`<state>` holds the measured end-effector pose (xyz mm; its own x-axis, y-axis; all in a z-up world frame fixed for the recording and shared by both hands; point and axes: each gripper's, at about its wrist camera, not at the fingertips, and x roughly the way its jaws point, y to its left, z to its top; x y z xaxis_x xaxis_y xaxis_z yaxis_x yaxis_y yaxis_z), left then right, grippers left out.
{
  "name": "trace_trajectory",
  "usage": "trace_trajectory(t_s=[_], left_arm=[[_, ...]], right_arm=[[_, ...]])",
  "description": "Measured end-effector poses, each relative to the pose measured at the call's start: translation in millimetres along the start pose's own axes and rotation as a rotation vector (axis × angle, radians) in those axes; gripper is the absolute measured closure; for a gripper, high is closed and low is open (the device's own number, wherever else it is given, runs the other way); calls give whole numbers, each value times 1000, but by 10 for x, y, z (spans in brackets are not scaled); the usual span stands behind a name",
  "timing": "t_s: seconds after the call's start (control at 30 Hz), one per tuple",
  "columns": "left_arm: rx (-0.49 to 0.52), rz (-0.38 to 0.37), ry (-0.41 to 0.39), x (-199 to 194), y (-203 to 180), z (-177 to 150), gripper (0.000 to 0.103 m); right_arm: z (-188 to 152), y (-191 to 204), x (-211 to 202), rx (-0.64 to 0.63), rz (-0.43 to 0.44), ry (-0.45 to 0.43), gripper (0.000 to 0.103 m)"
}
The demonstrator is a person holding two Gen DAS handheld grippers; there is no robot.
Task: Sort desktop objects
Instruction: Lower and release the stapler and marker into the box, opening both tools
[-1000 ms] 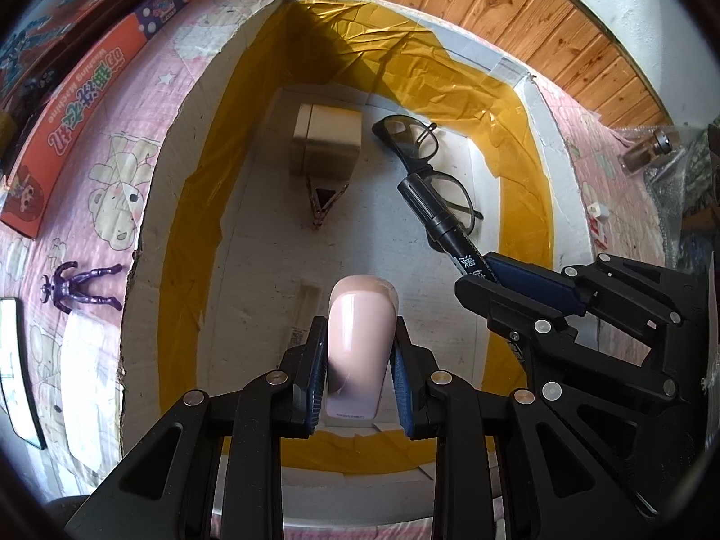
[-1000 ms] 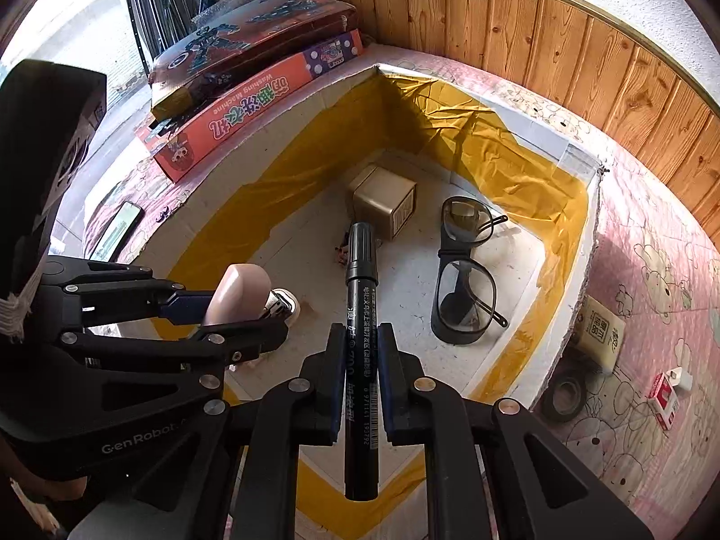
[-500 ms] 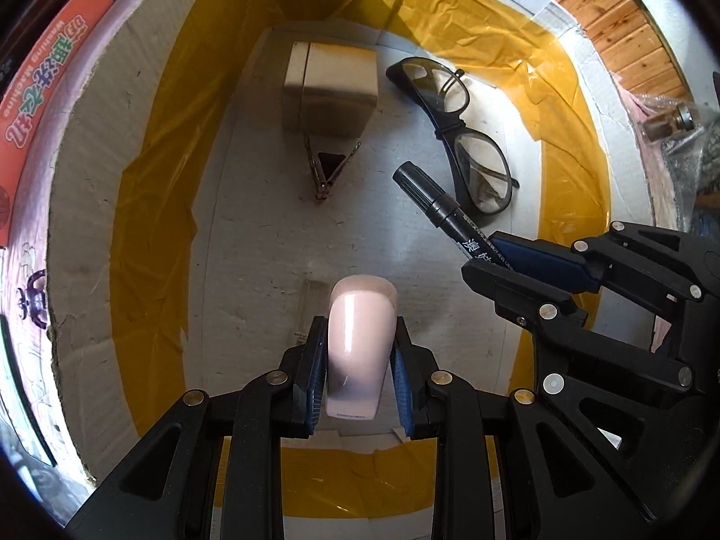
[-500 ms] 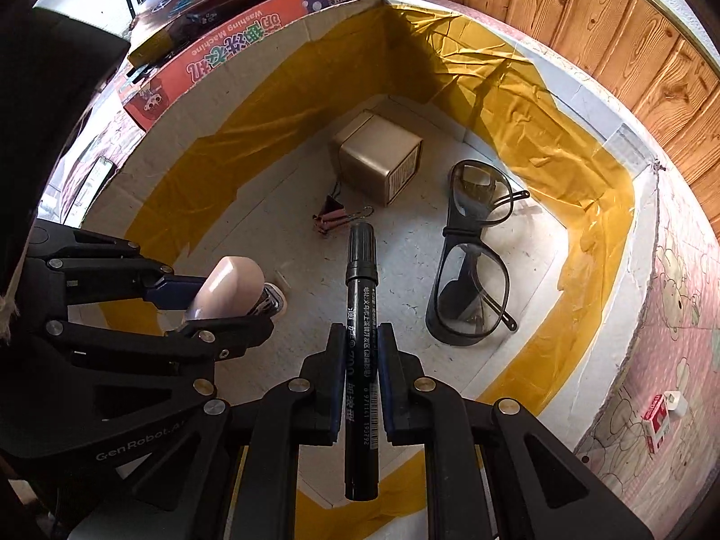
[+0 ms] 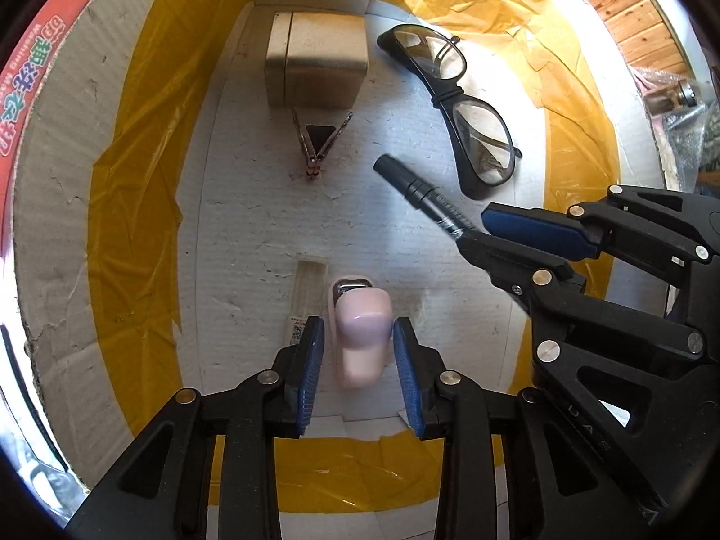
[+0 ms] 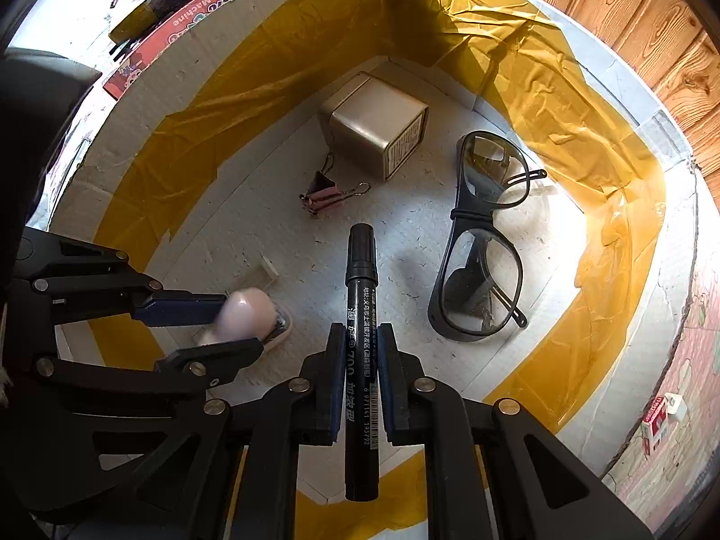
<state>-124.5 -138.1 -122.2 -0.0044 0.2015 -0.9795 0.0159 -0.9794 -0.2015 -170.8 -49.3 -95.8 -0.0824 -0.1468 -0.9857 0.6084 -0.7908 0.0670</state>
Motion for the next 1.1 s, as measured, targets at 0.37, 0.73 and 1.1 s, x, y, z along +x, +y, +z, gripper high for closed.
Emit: trace_trajectory(t_s=[0.37,0.73,1.1], left_arm=[[7,42,-28,-258,59,-257,66],[26,79,-60,-563,72,-598,66],[73,175,-197,-1050,-383,-627,66]], right_arm=[[-115,55,-183,16,2,-26,86],[-269,50,-409,7,-30,-48,80],[-359,1,-755,20,-80,-175,68]])
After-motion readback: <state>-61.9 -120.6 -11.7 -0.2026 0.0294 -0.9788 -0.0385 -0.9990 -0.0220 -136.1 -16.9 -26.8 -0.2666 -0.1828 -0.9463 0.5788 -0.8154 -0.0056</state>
